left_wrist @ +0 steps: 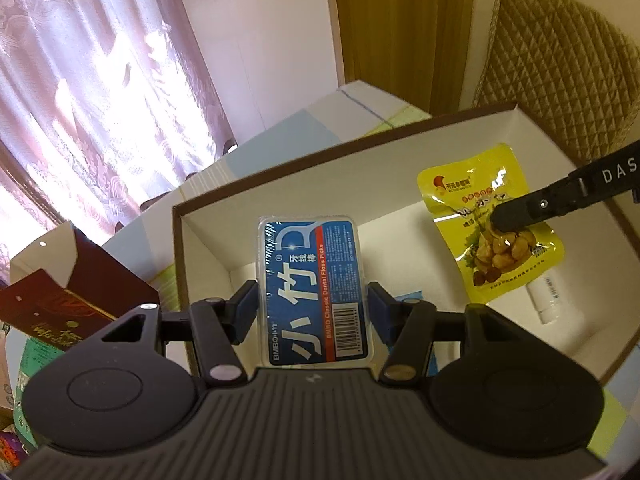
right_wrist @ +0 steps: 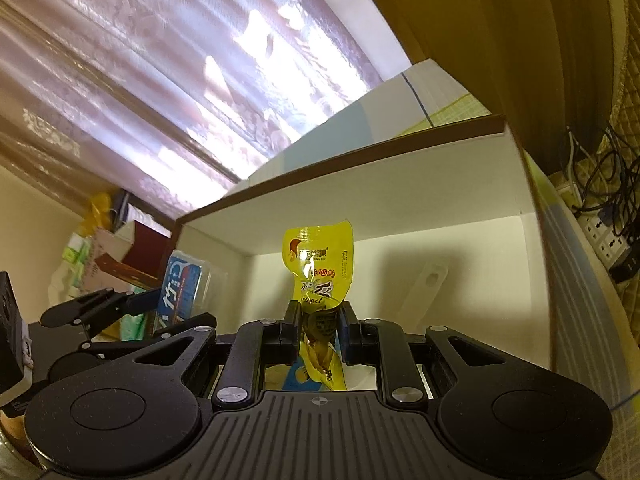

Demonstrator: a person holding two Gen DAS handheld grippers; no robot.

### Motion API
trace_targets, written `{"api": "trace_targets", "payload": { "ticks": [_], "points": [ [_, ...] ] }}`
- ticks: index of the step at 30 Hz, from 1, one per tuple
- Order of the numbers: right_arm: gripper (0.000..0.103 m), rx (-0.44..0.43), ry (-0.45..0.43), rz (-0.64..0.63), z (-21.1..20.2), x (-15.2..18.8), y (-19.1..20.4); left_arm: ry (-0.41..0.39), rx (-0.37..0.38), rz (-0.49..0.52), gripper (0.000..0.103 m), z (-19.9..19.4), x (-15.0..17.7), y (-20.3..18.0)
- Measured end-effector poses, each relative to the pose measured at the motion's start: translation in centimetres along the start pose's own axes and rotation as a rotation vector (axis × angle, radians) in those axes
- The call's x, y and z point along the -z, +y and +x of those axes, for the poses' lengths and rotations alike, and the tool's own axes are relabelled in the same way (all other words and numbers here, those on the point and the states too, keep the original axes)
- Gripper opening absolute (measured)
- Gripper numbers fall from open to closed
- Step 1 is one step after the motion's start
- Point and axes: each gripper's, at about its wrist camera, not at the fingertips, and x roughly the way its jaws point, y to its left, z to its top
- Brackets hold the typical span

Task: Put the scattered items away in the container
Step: 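Carry toothpick box with left tool while right tool carries packet over box, then open left tool to drop toothpick box while right tool releases packet inside, then withdraw both tools from the box toward the remaining table items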

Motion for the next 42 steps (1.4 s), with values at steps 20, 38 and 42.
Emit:
{"api": "trace_targets", "payload": {
  "ticks": [20, 38, 42],
  "points": [
    [0.021, 0.038, 0.022, -0.053, 2.7, -0.9, 0.2, -0.010, -0.054, -0.013, 0.055, 1.6, 0.1, 0.8],
    [0.102, 0.187, -0.001, -0.430, -0.6, 1.2, 4.2, -0.003, -0.034, -0.107, 0.067, -2.4, 1.7, 1.7],
    [0.103, 0.243, -0.009, -0.508, -1.9, 2.9, 4.8, 0.009, -0.031, -0.134, 0.079, -3.4, 1.9, 1.2]
  ]
}}
